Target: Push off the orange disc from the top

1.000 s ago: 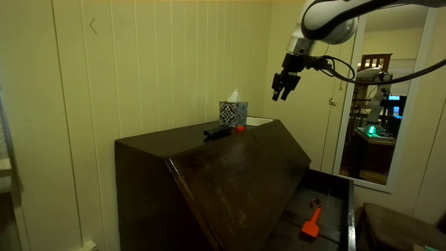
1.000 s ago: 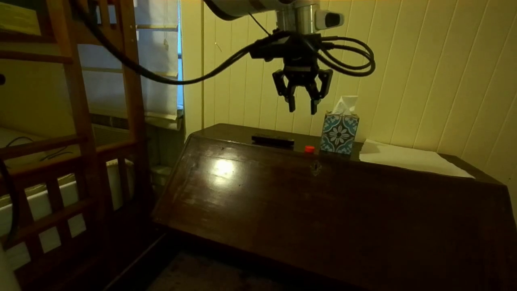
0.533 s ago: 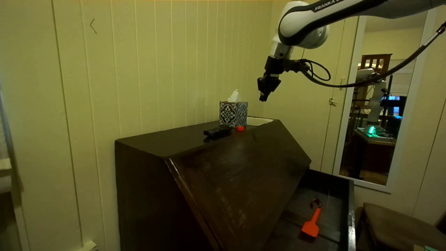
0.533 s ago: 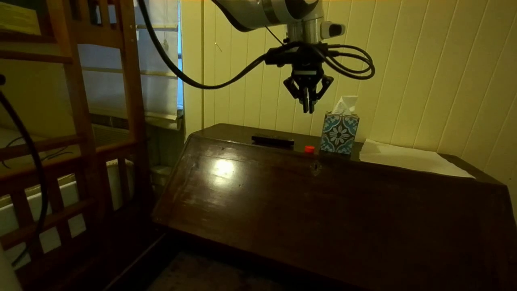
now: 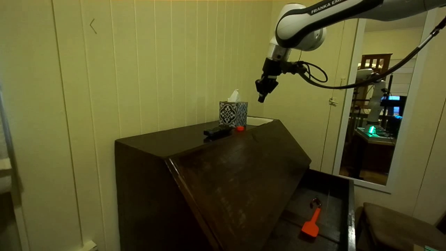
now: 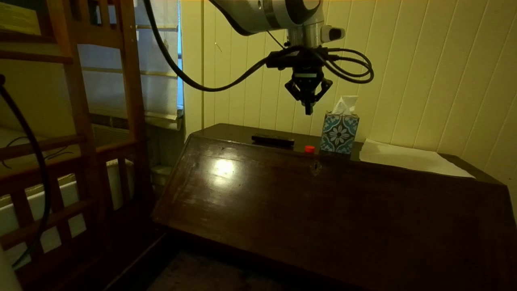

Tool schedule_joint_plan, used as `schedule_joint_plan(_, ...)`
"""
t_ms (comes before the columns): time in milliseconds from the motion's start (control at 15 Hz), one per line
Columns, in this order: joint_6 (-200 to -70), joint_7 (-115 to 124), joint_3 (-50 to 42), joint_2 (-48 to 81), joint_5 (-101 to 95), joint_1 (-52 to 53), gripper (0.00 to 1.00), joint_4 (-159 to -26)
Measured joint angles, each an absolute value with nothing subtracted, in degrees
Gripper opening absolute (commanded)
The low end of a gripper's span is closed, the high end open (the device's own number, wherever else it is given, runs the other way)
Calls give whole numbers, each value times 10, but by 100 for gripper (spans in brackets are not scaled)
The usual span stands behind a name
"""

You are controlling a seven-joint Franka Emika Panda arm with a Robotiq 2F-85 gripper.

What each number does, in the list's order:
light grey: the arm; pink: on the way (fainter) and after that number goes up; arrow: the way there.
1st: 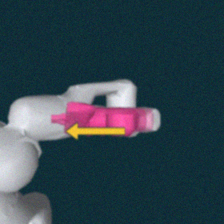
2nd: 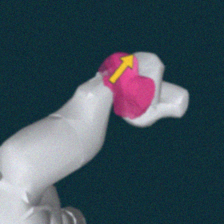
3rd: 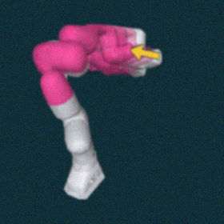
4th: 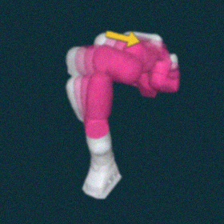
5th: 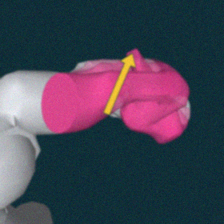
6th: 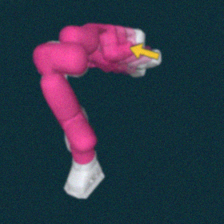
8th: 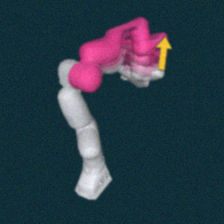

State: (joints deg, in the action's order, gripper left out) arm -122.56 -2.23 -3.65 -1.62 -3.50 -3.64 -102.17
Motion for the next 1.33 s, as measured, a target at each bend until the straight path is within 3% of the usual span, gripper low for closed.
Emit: schedule_joint_plan(1333, -1434, -45, -21, 148, -28, -29, 0, -979)
